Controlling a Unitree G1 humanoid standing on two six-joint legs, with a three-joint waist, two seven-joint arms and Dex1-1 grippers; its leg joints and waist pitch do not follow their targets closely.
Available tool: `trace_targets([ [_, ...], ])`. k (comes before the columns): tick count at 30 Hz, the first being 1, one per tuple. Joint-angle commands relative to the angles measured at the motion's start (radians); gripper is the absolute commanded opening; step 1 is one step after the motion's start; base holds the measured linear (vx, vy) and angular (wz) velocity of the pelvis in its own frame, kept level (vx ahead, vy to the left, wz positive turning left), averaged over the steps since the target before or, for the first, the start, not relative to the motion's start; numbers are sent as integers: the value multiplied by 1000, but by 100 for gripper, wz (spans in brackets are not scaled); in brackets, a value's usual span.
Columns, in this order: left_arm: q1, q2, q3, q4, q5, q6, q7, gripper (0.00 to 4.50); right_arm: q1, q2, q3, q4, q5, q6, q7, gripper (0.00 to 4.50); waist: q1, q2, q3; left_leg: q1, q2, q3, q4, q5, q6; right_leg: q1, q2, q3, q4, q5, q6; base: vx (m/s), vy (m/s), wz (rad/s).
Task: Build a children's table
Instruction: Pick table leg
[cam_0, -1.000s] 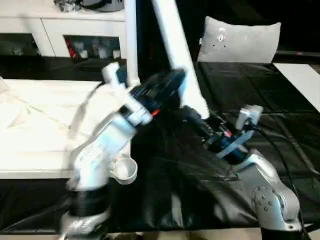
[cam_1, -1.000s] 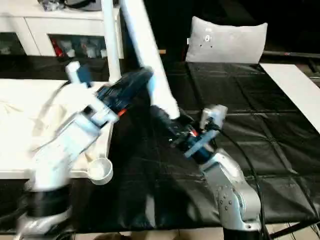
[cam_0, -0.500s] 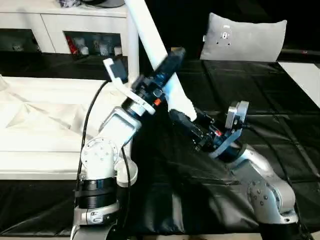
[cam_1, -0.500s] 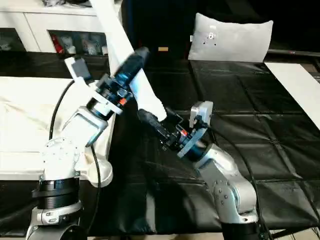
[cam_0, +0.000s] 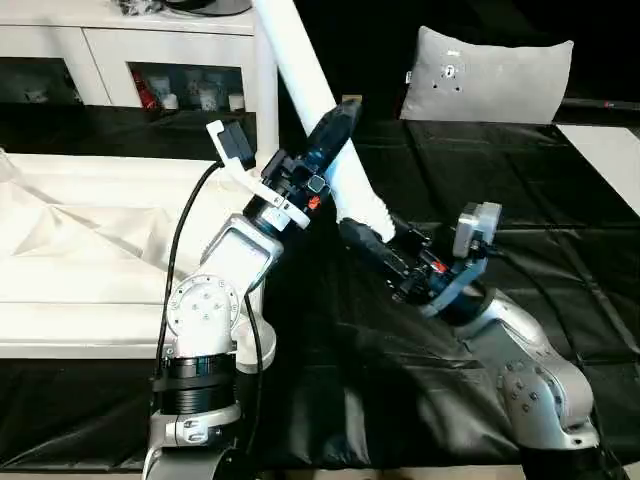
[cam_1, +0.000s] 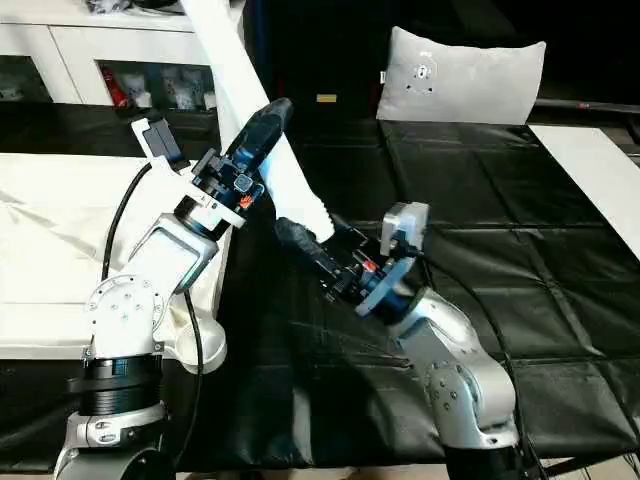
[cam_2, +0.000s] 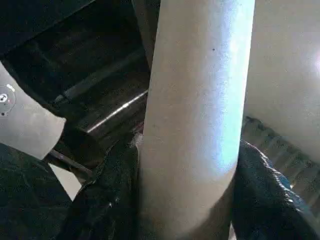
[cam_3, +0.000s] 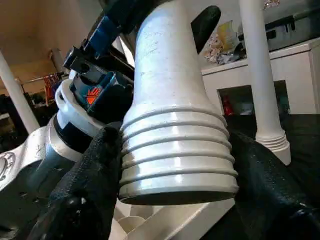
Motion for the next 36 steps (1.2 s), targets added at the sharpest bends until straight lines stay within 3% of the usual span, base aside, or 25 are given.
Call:
trace_targets([
  [1,-19,-14,-17,-19,-8,0,-19,208,11,-9,-15,12,-9,11,-15,276,-2,-2,-52,31,186,-91,-116,-224,-97,34,-138,77,-53,6,-263,0,0,0],
  [6,-19,-12,-19,-10,-1,-10,-15,202,21,-12,-10,11,-21,6,-20,276,-1,-4,-53,30,186,-91,-114,-222,-104,34,-142,80,-54,2,-261,0,0,0],
  [11,-15,-8,-26,-11,13,-15,-16,202,23,-16,-2,16,-37,-1,-24,276,-1,-10,-53,30,186,-89,-113,-190,-86,36,-141,78,-51,38,-266,0,0,0],
  [16,-15,-9,-28,-13,25,-21,-15,202,20,-22,6,20,-39,0,-19,276,0,-8,-52,29,186,-89,-111,-194,-75,36,-144,80,-53,15,-268,0,0,0],
  [17,-16,-5,-31,-13,35,-24,-16,202,18,-21,7,22,-37,5,-22,276,-1,-14,-52,30,187,-88,-112,-194,-73,36,-144,80,-54,13,-267,0,0,0],
  [19,-19,2,-34,-13,47,-29,-14,201,14,-17,7,26,-32,14,-28,276,0,-8,-53,30,188,-90,-111,-185,-74,35,-142,78,-52,19,-267,0,0,0],
  [21,-21,9,-40,-13,64,-35,-13,200,13,-14,5,27,-26,23,-33,346,-1,-7,-53,31,187,-90,-113,-183,-74,34,-139,77,-51,28,-266,0,0,0],
  [23,-29,28,-58,-9,115,-58,-7,200,8,-13,6,29,-25,33,-40,346,-2,-6,-54,32,186,-89,-112,-179,-77,35,-139,77,-52,37,-264,0,0,0],
  [30,-71,91,-79,13,234,-110,12,197,29,-43,-10,31,-52,5,-25,424,-1,-4,-55,33,185,-90,-111,-172,-88,39,-140,76,-48,74,-264,0,0,0],
  [36,-78,134,-110,9,296,-119,5,197,92,-100,-62,40,-47,5,-2,450,2,-6,-58,32,187,-88,-106,-146,-56,42,-143,75,-46,103,-277,0,0,0],
])
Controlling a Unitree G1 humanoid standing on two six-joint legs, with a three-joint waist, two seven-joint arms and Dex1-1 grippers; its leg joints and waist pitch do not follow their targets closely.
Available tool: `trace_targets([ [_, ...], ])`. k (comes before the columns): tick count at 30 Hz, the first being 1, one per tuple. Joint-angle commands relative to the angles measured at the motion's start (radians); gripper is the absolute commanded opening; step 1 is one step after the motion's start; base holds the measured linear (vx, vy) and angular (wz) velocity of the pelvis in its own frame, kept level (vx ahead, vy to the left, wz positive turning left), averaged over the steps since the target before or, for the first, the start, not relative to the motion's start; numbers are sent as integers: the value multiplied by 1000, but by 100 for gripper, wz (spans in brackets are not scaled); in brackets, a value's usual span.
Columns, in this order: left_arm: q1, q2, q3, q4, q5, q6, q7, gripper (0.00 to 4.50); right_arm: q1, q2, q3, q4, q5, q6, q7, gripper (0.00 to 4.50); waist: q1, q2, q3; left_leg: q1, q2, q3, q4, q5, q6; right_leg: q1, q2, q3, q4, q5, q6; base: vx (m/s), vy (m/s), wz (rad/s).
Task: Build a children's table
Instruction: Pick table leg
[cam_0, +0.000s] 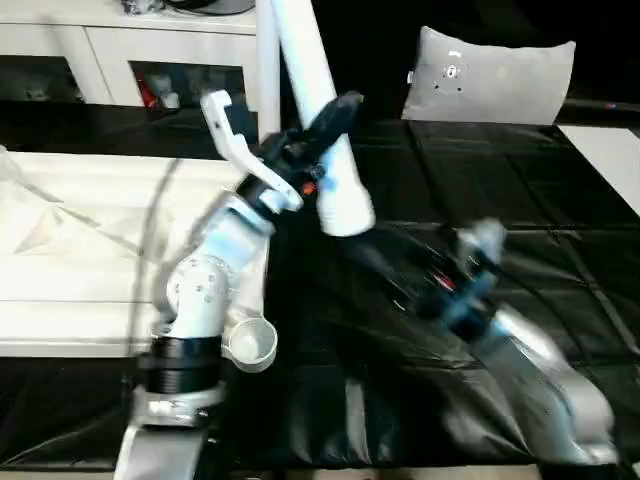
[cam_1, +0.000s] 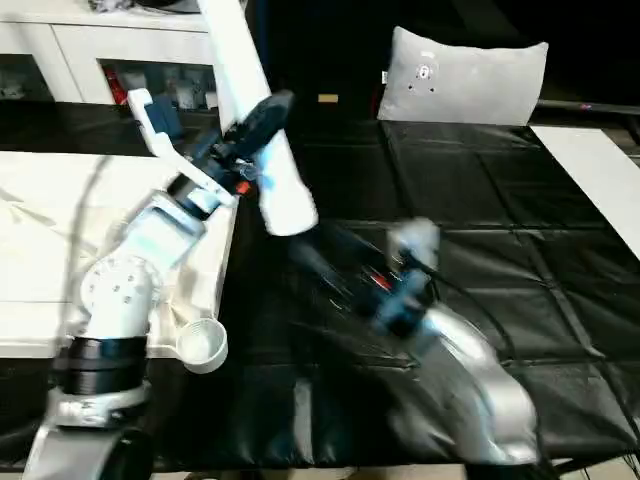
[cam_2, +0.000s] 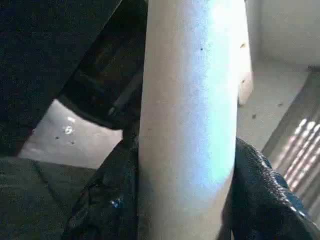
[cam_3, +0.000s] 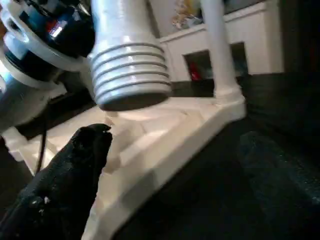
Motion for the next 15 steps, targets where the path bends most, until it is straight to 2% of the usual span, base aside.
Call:
trace_targets([
  [1,-8,6,-29,-9,28,-3,3,197,11,-20,-31,9,-15,-13,11,450,1,-4,-59,32,187,-90,-106,-152,-53,41,-144,75,-47,93,-281,0,0,0],
  [2,-5,14,-39,-13,48,-4,5,197,20,-32,-58,28,-21,-32,8,450,0,-5,-59,31,186,-89,-106,-156,-52,41,-144,76,-47,87,-284,0,0,0],
  [3,-5,15,-41,-13,51,-4,5,197,21,-33,-63,31,-21,-35,7,450,0,-2,-57,30,185,-89,-107,-176,-57,39,-144,76,-49,61,-284,0,0,0],
  [4,-4,19,-45,-16,59,-4,6,197,23,-37,-76,40,-21,-42,3,450,1,-3,-56,31,186,-89,-107,-196,-64,38,-145,77,-52,33,-284,0,0,0],
  [5,-3,24,-52,-23,65,2,5,197,19,-46,-100,56,-20,-51,-4,450,2,0,-56,32,185,-89,-106,-203,-69,37,-146,77,-53,23,-284,0,0,0],
  [8,0,37,-66,-49,63,25,0,197,-11,-62,-174,106,-4,-62,-46,450,1,-4,-56,32,186,-90,-108,-202,-82,37,-143,76,-50,25,-288,0,0,0],
  [12,8,38,-63,-61,58,34,-6,197,-37,-69,-191,112,21,-41,-47,450,3,-5,-57,28,184,-85,-102,-170,-48,41,-147,77,-52,44,-299,0,0,0],
  [15,12,40,-60,-64,60,34,-6,197,-53,-74,-198,84,60,5,-44,450,3,-7,-58,30,187,-86,-102,-148,-26,40,-143,73,-49,49,-301,0,0,0],
])
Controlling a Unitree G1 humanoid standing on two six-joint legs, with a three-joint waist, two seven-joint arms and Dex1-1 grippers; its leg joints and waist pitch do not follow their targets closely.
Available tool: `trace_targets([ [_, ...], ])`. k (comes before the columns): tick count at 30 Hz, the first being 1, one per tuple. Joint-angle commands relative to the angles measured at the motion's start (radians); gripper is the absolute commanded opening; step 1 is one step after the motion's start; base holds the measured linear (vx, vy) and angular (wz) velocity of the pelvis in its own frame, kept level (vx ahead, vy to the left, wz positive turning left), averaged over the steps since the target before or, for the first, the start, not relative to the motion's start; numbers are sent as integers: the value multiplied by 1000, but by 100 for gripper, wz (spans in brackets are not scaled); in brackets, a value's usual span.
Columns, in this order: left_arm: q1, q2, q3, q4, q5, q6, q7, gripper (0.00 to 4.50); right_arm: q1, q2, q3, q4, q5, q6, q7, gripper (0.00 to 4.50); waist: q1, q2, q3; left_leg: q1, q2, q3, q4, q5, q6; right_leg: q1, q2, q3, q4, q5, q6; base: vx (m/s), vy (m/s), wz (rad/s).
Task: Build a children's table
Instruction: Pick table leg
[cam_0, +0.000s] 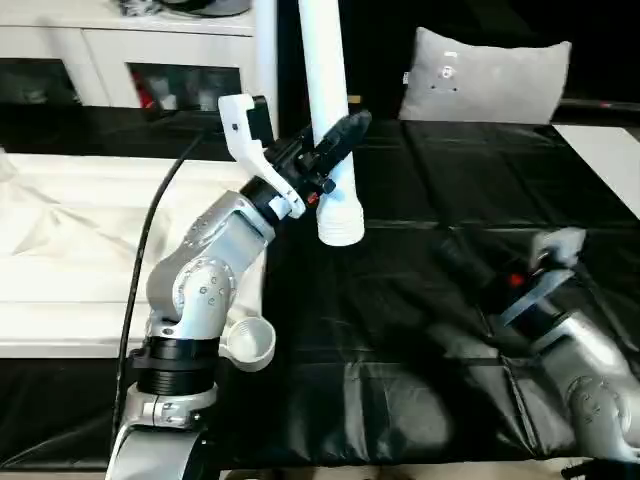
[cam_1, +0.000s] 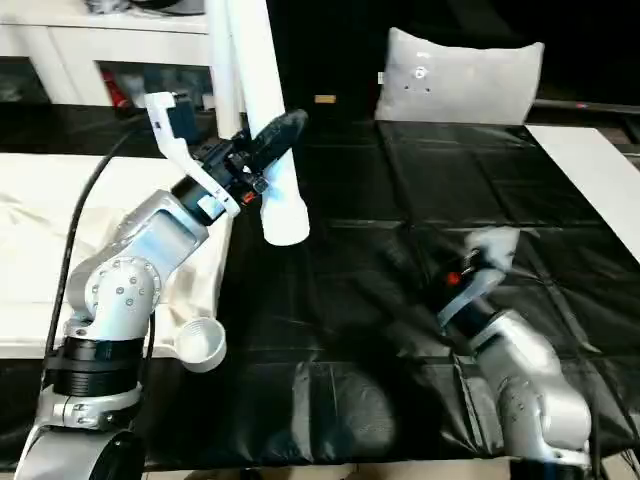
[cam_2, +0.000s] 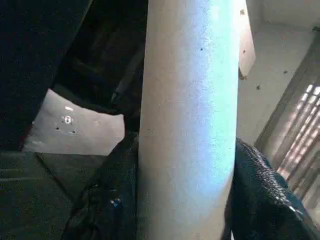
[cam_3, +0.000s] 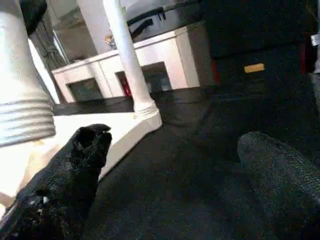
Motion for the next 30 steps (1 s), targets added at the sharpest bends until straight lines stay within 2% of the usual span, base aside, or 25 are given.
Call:
trace_targets([
  [1,5,7,-7,-26,2,7,-2,197,-18,-17,-13,-48,42,55,-8,450,5,-10,-58,30,185,-89,-102,-151,-23,40,-144,74,-51,40,-297,0,0,0],
  [7,17,8,-13,-46,-3,14,-12,197,-53,-29,23,-115,37,91,-20,450,6,-6,-57,34,183,-86,-105,-167,-56,34,-141,74,-52,14,-281,0,0,0],
  [9,26,18,-29,-53,10,13,-26,197,-70,-32,39,-139,51,104,-10,450,7,-8,-57,31,183,-86,-105,-162,-58,37,-143,75,-52,19,-277,0,0,0],
  [13,56,84,-114,-75,85,-29,-123,197,-111,-10,58,-166,141,167,34,450,8,-4,-58,33,184,-88,-107,-159,-52,35,-140,76,-52,15,-258,0,0,0],
  [15,71,102,-127,-92,69,-30,-177,197,-124,-15,80,-166,117,165,48,450,6,-2,-60,37,183,-86,-108,-150,-67,30,-134,71,-47,32,-262,0,0,0],
  [18,80,111,-121,-103,36,-27,-227,197,-135,-30,104,-160,103,155,99,450,8,2,-59,37,182,-84,-110,-161,-95,30,-134,70,-44,37,-270,0,0,0],
  [19,86,117,-113,-112,-1,-10,-269,197,-144,-49,124,-154,93,150,145,450,10,4,-58,37,178,-83,-110,-189,-117,31,-135,69,-44,24,-276,0,0,0],
  [20,88,135,-111,-125,-53,17,-339,197,-165,-84,160,-138,66,140,205,450,9,3,-58,36,178,-83,-111,-198,-122,32,-135,70,-44,21,-276,0,0,0],
  [21,88,141,-113,-128,-62,23,-357,197,-171,-94,170,-133,55,136,217,450,9,4,-57,36,176,-83,-110,-207,-132,32,-135,71,-44,9,-277,0,0,0],
  [22,84,160,-120,-134,-101,48,-417,197,-195,-131,203,-114,27,130,265,450,7,2,-56,36,173,-80,-110,-218,-139,30,-134,72,-44,-6,-278,0,0,0],
  [24,78,169,-118,-135,-134,67,-457,197,-216,-154,216,-98,32,141,311,450,8,3,-52,35,174,-79,-109,-232,-137,31,-139,76,-48,-30,-280,0,0,0],
  [25,71,178,-118,-134,-166,90,-496,197,-237,-175,228,-82,36,149,357,450,11,2,-52,34,176,-79,-105,-244,-126,32,-146,81,-53,-60,-289,0,0,0],
  [27,64,190,-126,-134,-189,104,-556,197,-267,-196,240,-61,50,161,426,450,13,3,-54,36,177,-79,-103,-227,-110,32,-142,79,-51,-54,-299,0,0,0],
  [28,62,193,-130,-133,-189,105,-566,197,-273,-200,243,-57,52,163,440,420,12,3,-54,35,179,-80,-104,-221,-106,32,-140,79,-50,-47,-300,0,0,0],
  [29,58,200,-148,-130,-188,105,-607,197,-298,-216,258,-42,66,181,502,413,14,10,-55,37,180,-80,-106,-213,-107,30,-135,76,-45,-25,-305,0,0,0],
  [30,53,200,-163,-126,-184,105,-627,197,-317,-229,272,-30,76,201,543,413,12,9,-58,39,178,-80,-107,-213,-101,33,-130,72,-42,-10,-310,0,0,0],
])
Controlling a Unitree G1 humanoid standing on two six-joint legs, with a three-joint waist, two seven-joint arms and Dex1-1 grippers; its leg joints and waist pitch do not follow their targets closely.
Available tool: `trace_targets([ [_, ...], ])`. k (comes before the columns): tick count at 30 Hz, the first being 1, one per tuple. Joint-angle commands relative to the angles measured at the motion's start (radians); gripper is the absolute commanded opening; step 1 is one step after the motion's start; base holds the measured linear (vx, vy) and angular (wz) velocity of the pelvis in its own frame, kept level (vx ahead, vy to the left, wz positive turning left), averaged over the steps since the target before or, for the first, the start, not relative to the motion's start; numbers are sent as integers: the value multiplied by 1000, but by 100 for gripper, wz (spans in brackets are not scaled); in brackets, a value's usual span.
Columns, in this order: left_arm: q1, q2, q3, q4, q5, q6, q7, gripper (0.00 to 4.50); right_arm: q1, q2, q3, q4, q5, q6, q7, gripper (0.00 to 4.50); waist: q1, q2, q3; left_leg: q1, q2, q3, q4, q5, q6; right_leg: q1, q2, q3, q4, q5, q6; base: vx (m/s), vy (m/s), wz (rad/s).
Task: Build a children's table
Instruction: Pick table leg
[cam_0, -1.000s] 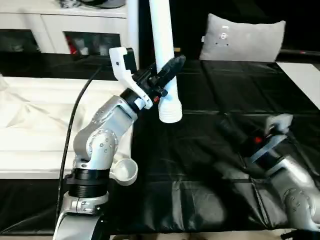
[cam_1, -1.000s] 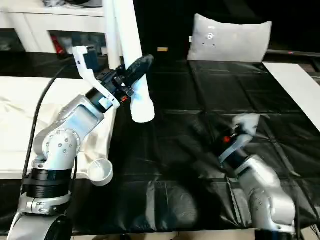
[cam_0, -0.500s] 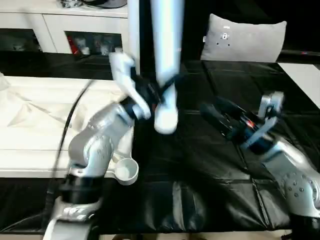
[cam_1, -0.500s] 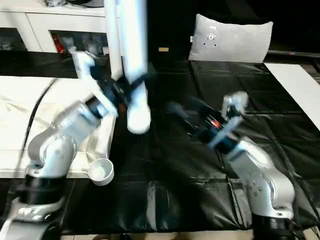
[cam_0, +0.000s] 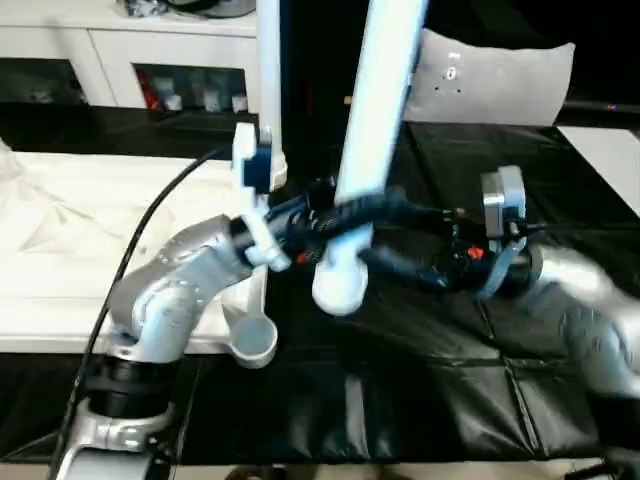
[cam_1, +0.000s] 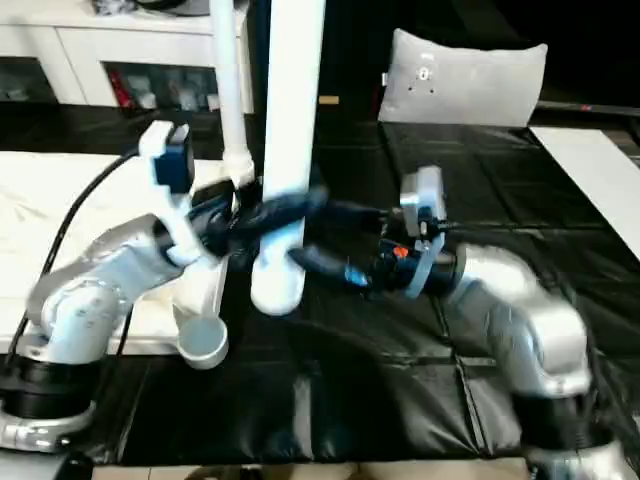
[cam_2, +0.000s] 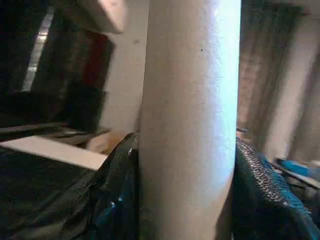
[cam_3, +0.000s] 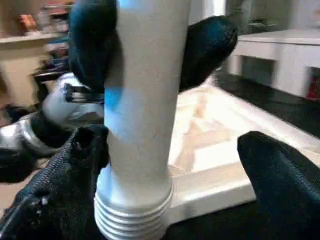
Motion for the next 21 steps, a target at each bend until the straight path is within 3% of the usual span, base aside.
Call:
trace_targets([
  [1,-33,-5,-46,-21,-22,9,-59,197,-27,-25,24,29,6,32,59,407,1,6,-58,39,177,-83,-107,-210,-95,31,-129,73,-46,7,-315,0,0,0],
  [2,-38,-6,-54,-19,-20,10,-65,197,-35,-32,37,35,12,41,84,393,2,5,-57,37,177,-83,-107,-210,-95,32,-131,73,-45,8,-318,0,0,0],
  [3,-45,-7,-61,-13,-18,11,-73,197,-44,-37,50,44,15,50,107,393,6,15,-58,37,176,-83,-106,-212,-100,33,-134,74,-46,10,-321,0,0,0],
  [5,-52,-12,-70,-3,-7,4,-82,197,-53,-37,72,56,16,61,139,369,7,11,-60,37,176,-82,-105,-211,-100,36,-135,73,-47,24,-327,0,0,0],
  [7,-54,-16,-80,7,12,-10,-92,197,-58,-32,88,70,10,66,158,359,9,23,-62,35,175,-83,-104,-210,-100,38,-134,73,-44,40,-332,0,0,0],
  [9,-56,-22,-88,15,31,-25,-98,197,-58,-31,103,76,5,74,174,328,10,12,-62,34,176,-81,-102,-206,-87,42,-138,75,-48,25,-334,0,0,0],
  [12,-62,-37,-81,27,41,-42,-88,197,-51,-30,115,79,9,91,191,309,16,19,-61,33,180,-81,-97,-181,-66,41,-141,77,-50,9,-334,0,0,0],
  [15,-63,-25,-83,31,45,-41,-102,197,-47,-26,111,82,20,99,194,284,14,19,-62,35,181,-82,-101,-189,-70,37,-133,74,-46,0,-329,0,0,0],
  [21,-54,-23,-99,41,73,-62,-116,197,-39,-7,103,80,37,105,189,259,14,17,-60,35,179,-80,-100,-215,-90,36,-139,78,-51,-38,-329,0,0,0],
])
